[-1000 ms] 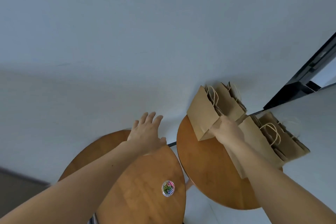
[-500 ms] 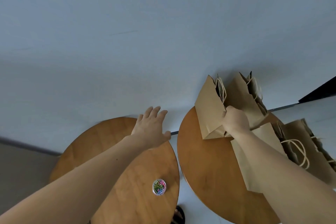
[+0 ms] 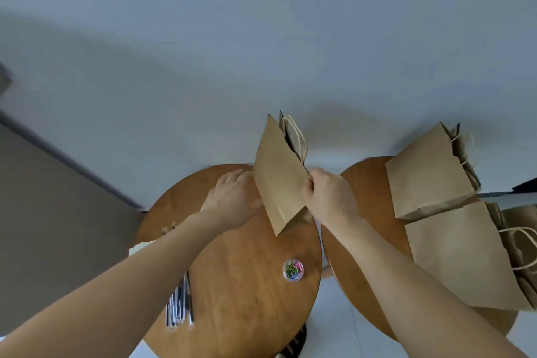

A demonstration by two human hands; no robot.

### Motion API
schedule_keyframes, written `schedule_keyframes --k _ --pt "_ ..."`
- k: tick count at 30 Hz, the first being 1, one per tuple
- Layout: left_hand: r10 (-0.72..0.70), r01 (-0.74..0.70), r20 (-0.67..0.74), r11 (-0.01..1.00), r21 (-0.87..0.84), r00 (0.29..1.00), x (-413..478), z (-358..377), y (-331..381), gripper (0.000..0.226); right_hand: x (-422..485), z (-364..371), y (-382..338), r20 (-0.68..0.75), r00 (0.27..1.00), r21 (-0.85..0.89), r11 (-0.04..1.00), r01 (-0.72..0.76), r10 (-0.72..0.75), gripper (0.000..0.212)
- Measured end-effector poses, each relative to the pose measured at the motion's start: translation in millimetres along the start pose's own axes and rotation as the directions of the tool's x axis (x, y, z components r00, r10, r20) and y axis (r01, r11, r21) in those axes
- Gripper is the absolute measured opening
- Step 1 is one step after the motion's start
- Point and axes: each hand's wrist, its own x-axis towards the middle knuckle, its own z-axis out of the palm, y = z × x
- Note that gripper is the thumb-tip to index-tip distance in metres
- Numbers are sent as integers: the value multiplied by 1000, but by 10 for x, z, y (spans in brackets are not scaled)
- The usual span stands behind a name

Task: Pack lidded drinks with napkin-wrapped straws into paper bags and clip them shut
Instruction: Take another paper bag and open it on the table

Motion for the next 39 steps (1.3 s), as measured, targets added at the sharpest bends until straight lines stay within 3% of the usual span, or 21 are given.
schedule_keyframes --k 6,12,16,19,24,30,33,35,39 --pt "-39 43 53 997 -61 998 -537 101 -825 75 -563 663 -895 101 995 -42 999 8 -4 19" --pt "-58 74 169 993 -88 984 -1063 417 -1410 76 -1321 1228 -1357 216 974 -86 995 -55 72 21" --pt "-64 100 267 987 -124 961 -1270 577 -1541 76 -1679 1387 -1384 370 924 -29 995 -91 96 43" --pt "-38 92 308 982 -164 951 -1345 678 -1549 79 -1688 1393 -1330 385 912 -74 990 -122 141 66" --pt "-29 108 318 966 -235 948 -1292 727 -1503 90 -1537 1347 -1244 383 911 -6 986 -164 154 57" --pt "-17 139 324 923 -358 946 -1180 767 -1530 62 -1504 1363 -1300 423 894 262 923 -280 151 63" --pt "5 145 312 878 -455 950 -1196 808 -1579 42 -1535 1368 -1279 462 878 282 917 -281 127 77" --pt "-28 200 319 830 -521 947 -1247 846 -1610 48 -1511 1395 -1240 473 872 263 925 -275 124 72" --pt "-188 432 401 577 -694 896 -1328 900 -1693 34 -1508 1446 -1231 531 842 243 936 -256 93 50"
